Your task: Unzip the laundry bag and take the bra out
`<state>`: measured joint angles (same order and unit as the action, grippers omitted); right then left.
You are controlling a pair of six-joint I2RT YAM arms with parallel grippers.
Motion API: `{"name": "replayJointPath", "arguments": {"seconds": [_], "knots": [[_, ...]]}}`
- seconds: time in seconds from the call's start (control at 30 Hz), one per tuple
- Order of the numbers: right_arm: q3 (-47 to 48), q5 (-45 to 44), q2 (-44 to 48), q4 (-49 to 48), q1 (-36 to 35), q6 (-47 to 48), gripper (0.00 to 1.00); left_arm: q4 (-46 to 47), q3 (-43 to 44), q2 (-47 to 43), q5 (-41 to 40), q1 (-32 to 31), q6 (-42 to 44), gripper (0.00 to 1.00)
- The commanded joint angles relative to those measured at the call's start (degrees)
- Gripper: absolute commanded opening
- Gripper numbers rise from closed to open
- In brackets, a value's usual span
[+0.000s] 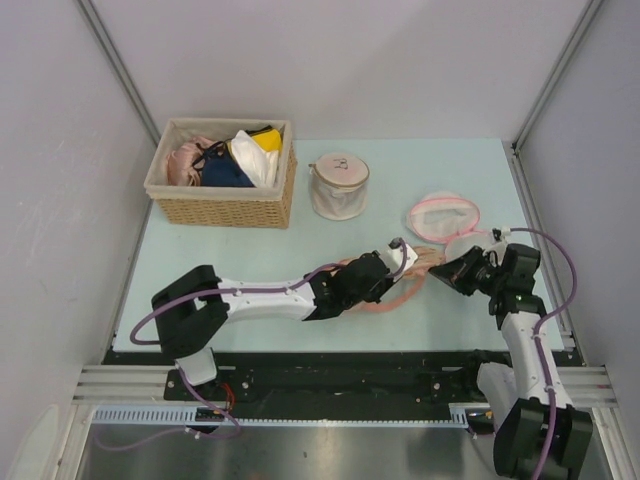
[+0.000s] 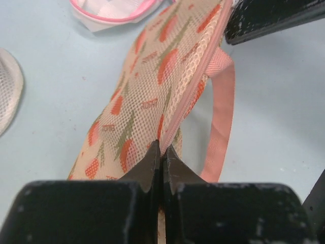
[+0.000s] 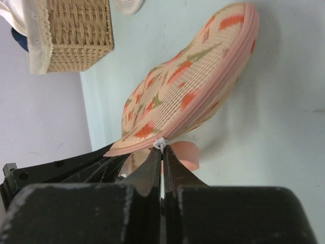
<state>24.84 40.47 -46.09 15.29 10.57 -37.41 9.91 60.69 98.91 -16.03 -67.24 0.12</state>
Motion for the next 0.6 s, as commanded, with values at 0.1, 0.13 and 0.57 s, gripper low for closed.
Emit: {"name": "replayJointPath", "arguments": {"seconds": [0.1,0.13,0.57], "knots": [[2.76,6.2,-5.94,-7.8,5.43,0.58,0.0,0.9,-3.12,-7.33,-1.1,1.41,1.64,0.0],[2.76,6.55,-7.16,-9.04,5.52,0.41,0.0,0.81,-3.12,-7.77,-1.02,1.41,1.38,0.0],[2.76,10.42,-17.63,-19.33,5.43,-0.39,0.0,-1.38,-3.73,-15.06,1.78,1.85,9.01,0.0]]}}
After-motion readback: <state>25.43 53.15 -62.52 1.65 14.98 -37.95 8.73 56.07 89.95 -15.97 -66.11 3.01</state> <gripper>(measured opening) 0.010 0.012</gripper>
